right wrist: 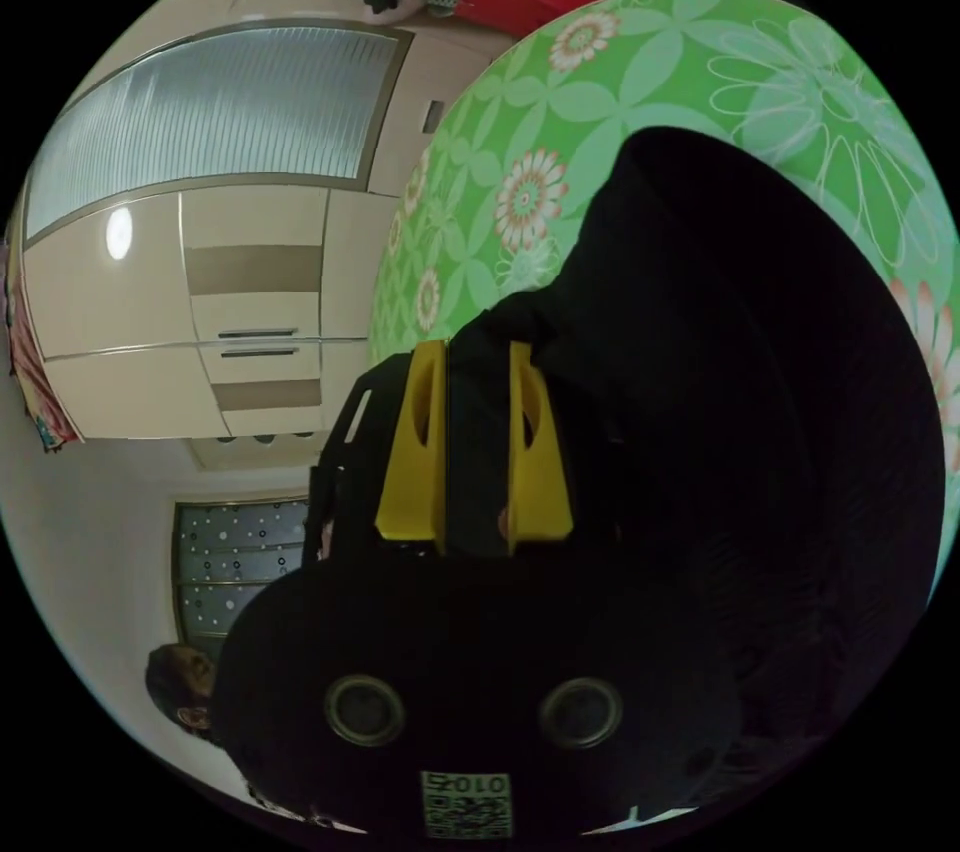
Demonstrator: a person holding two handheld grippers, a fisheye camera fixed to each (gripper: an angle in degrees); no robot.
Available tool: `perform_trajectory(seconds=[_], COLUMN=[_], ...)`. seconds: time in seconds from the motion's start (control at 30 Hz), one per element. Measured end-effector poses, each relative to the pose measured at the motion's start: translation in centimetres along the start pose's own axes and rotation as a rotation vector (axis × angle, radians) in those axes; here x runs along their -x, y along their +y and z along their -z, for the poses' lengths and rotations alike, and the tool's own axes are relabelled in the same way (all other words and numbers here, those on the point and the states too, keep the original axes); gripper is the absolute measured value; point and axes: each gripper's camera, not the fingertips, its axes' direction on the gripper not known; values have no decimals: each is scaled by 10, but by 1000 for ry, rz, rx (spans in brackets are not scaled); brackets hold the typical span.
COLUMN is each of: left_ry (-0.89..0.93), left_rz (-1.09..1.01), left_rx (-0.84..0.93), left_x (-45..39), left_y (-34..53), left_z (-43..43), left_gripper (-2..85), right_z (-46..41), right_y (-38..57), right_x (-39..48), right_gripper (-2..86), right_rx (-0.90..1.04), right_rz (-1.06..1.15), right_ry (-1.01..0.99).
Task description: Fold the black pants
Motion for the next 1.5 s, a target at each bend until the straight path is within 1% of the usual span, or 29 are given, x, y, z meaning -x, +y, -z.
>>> perform_trajectory(seconds=[0.07,0.13,0.2,0.27,0.33,0.37,0.43,0.6,0.67,0.7,0.73,0.77,0.8,0.87,0.93,1.0,1.03,1.07,1.1,1.17,1.2,1.23,1.27,1.33,1.37,1.4,1.43,1.47,1.5], left_ry=[331,460,522,639,710,753,764,849,952,959,983,1030,1060,1159,1216,1128,1009,874,818,720,710,675,605,518,498,480,453,462,478], left_rz=[78,114,131,124,213,266,341,466,487,477,416,311,260,84,-67,-257,-411,-485,-510,-617,-627,-691,-732,-762,-822,-847,-923,-999,-1009], left_rx=[-22,-94,-97,-112,-143,-136,-94,1,9,19,22,-2,-18,-114,-169,-246,-296,-346,-371,-538,-567,-574,-542,-492,-461,-436,-403,-400,-393], left_x=[36,57,78,112,147,169,191,212,212,210,202,191,185,159,132,97,69,47,38,6,-1,-17,-35,-62,-84,-97,-122,-145,-154], left_y=[8,24,40,69,95,112,134,169,179,180,179,179,180,194,210,240,265,291,303,351,359,373,383,398,410,416,432,449,455], left_z=[7,19,26,30,25,14,-4,-47,-61,-62,-60,-54,-51,-28,2,51,87,115,126,157,161,168,172,173,170,167,160,155,152], left_gripper=[-2,-2,-2,-2,-2,-2,-1,-1,-1,-1,-1,-1,-1,-1,-2,-2,-2,-2,-2,-3,-3,-3,-2,-2,-2,-2,-2,-2,-2], right_z=[5,12,19,28,39,42,50,67,74,78,82,84,88,91,92,88,82,78,70,56,44,32,25,-11,-20,-40,-64,-77,-105], right_y=[7,17,28,43,67,74,100,152,171,184,196,202,213,229,249,262,268,271,277,284,288,292,294,300,302,308,316,321,332], right_x=[3,7,11,13,10,8,3,8,12,15,17,18,20,23,29,34,38,39,40,41,42,47,53,106,123,160,199,218,253], right_gripper=[114,119,119,117,115,114,113,113,114,114,113,113,112,110,104,100,98,97,95,90,87,79,76,59,59,59,57,55,52], right_rx=[-17,-11,-12,-21,-27,-30,-43,-83,-96,-113,-131,-140,-162,-201,-245,-253,-240,-234,-228,-219,-207,-197,-188,-70,-46,4,72,105,162], right_rz=[22,51,80,98,88,82,55,43,41,37,33,30,25,17,16,28,34,34,24,9,5,2,21,227,279,394,525,581,658], right_ry=[-21,-68,-88,-83,-87,-94,-131,-133,-119,-119,-135,-145,-158,-174,-224,-243,-246,-248,-252,-268,-284,-306,-322,-353,-347,-351,-370,-368,-334])
